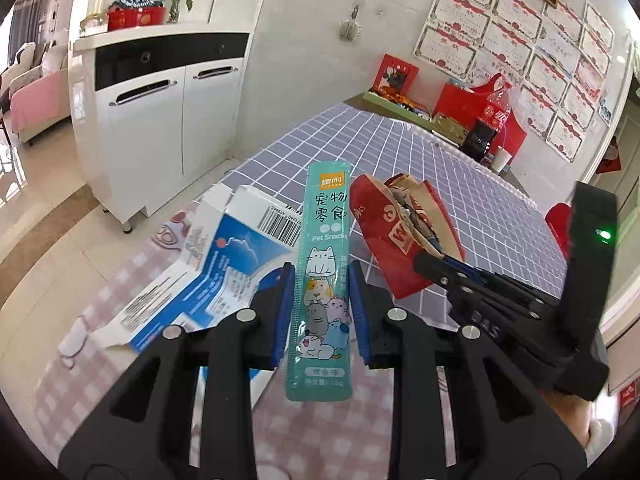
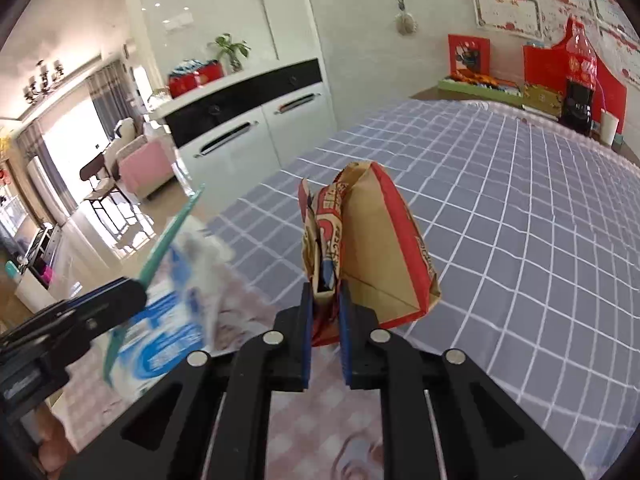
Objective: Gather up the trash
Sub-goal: 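Carry both items over the blue bin and open the left tool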
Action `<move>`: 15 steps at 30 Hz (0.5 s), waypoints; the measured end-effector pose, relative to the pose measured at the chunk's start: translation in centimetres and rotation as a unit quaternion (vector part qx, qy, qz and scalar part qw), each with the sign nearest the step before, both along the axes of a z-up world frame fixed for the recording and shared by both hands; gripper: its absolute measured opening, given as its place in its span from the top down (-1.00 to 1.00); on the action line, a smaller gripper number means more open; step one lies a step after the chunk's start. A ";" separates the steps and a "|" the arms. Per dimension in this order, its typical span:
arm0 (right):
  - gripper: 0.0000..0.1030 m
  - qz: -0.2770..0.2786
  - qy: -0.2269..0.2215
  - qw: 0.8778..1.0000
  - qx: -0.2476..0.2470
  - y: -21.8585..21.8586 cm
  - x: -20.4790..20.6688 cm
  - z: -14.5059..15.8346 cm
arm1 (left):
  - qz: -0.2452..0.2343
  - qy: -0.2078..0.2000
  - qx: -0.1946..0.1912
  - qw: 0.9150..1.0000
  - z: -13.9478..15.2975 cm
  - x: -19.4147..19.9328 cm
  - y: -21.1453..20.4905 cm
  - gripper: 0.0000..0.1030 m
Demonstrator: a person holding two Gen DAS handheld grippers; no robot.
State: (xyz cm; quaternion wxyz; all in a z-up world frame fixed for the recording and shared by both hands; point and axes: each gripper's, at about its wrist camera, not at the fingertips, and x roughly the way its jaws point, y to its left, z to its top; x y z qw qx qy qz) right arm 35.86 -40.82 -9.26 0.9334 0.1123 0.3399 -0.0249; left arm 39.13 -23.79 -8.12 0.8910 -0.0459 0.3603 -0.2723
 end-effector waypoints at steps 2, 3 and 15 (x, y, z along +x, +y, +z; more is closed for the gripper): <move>0.78 0.008 -0.014 1.000 0.001 1.0 -1.7 1.3 | 0.004 -0.008 -0.002 1.000 0.8 -1.2 0.8 0.48; 0.78 0.013 -0.022 1.000 0.004 1.6 -2.6 2.0 | 0.006 -0.013 -0.004 1.000 1.3 -1.9 1.4 0.48; 0.78 0.102 -0.096 0.990 0.008 12.6 -10.4 8.6 | 0.069 -0.066 -0.020 0.995 5.6 -9.9 12.2 0.48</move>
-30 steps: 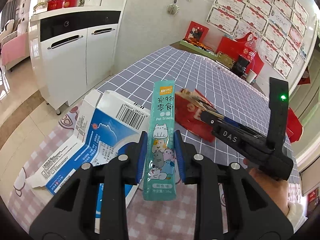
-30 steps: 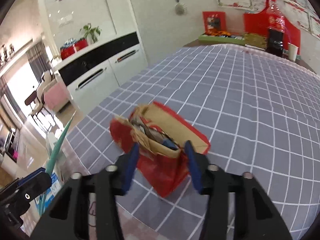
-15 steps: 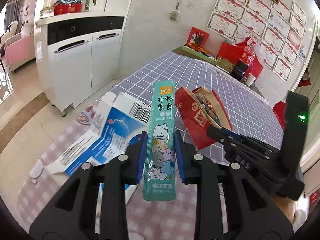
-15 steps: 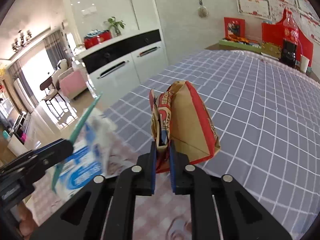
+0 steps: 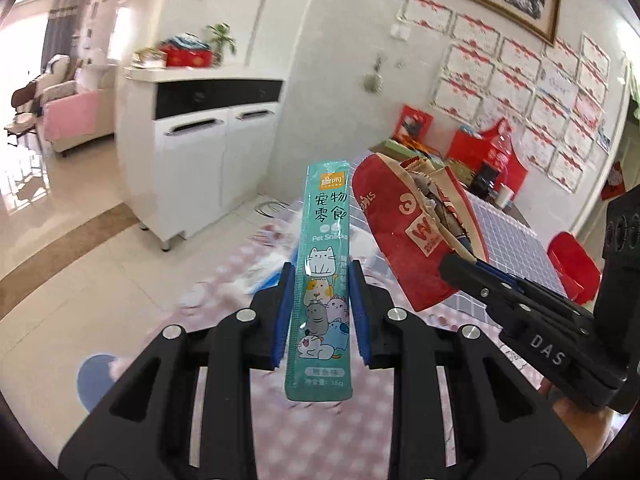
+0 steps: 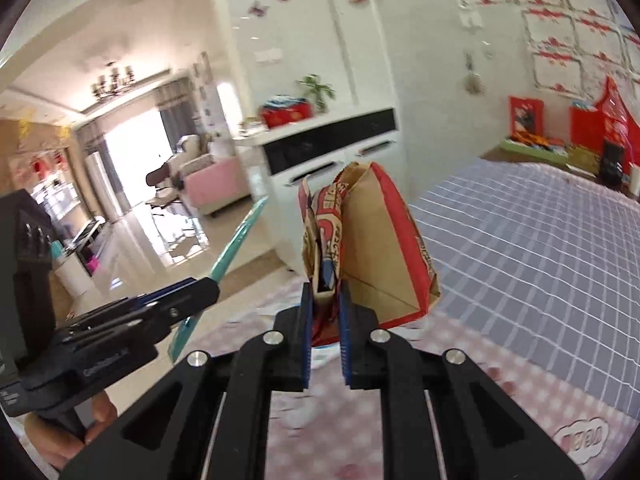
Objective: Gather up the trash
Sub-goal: 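Carry both items over the blue bin and open the left tool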
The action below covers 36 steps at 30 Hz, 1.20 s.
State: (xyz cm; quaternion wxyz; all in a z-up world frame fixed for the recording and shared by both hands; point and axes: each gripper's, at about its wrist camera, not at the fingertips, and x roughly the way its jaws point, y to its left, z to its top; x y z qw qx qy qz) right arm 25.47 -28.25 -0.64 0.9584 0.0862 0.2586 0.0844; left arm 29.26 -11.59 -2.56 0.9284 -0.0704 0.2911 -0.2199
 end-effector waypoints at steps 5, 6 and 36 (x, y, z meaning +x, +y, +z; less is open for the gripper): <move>0.78 0.056 -0.011 0.998 0.005 6.5 -1.1 1.0 | 0.052 -0.016 0.001 0.999 1.0 -3.0 7.1 0.48; 0.78 0.067 -0.011 0.998 0.005 7.7 -1.2 1.1 | 0.064 -0.018 0.002 0.998 1.0 -3.4 8.6 0.48; 0.78 0.259 0.139 0.956 -0.008 40.7 5.8 -13.7 | 0.297 0.171 0.022 0.939 -16.0 -0.7 37.0 0.48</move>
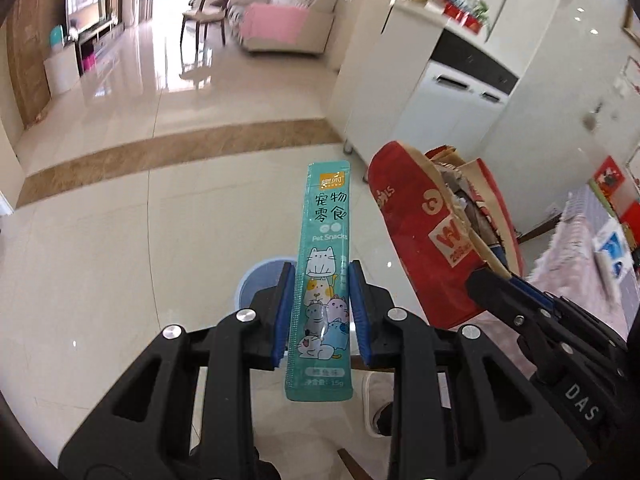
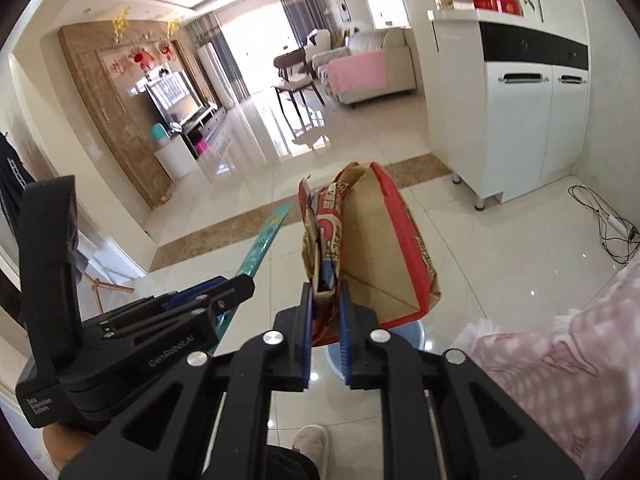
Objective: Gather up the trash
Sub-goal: 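Carry both items over the blue bin and open the left tool, then open the right tool to drop the red snack bag into the blue bin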
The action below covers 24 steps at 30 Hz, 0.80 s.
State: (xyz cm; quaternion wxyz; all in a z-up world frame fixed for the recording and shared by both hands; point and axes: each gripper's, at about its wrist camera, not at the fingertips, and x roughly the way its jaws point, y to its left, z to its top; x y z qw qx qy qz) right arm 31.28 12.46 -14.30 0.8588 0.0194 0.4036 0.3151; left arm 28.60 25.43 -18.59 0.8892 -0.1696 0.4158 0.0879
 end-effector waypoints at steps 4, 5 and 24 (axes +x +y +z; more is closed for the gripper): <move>0.78 -0.007 0.007 1.000 -0.015 1.0 2.2 -2.2 | 0.001 0.017 0.003 1.000 -2.1 2.5 0.2 0.47; 0.78 -0.009 0.009 1.000 -0.016 1.2 2.6 -2.6 | 0.002 0.020 0.002 1.000 -2.6 3.3 0.4 0.47; 0.78 -0.025 0.047 0.998 -0.020 2.1 7.4 -6.4 | 0.038 0.043 0.024 0.998 -5.2 5.8 1.3 -0.21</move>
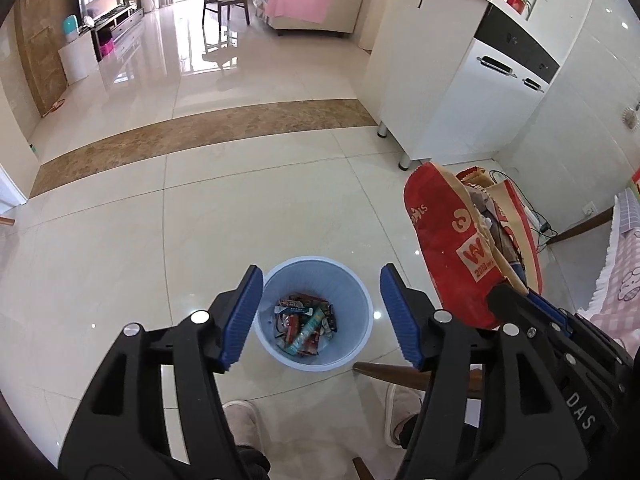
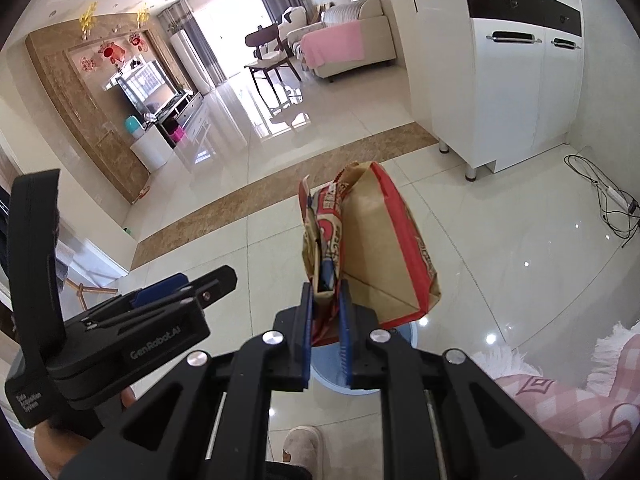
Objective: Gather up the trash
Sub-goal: 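Open the right tool to drop the red snack bag into the blue bin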
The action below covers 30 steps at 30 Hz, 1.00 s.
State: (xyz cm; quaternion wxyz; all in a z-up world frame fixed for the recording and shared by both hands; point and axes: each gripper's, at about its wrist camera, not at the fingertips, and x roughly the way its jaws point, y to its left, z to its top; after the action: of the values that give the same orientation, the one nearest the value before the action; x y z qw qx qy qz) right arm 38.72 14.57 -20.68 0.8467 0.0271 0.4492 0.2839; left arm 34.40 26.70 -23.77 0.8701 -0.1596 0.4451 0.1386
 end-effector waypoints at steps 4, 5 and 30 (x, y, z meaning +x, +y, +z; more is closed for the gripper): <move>0.77 0.008 0.000 1.000 0.000 0.3 1.1 -0.2 | 0.014 -0.013 0.004 1.000 0.5 -1.0 0.2 -0.34; 0.77 0.011 0.000 1.000 0.000 0.5 1.1 -0.1 | 0.016 -0.014 0.005 1.000 0.5 -1.3 0.3 -0.34; 0.19 -0.012 -0.030 0.999 0.011 1.2 1.7 0.1 | 0.078 -0.066 0.037 0.994 2.8 -4.2 1.9 -0.46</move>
State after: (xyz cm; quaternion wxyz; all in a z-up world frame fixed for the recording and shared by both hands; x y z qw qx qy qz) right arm 40.46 15.82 -20.57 0.8629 0.0332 0.4199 0.2792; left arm 30.24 28.57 -20.96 0.8895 -0.1702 0.3672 0.2122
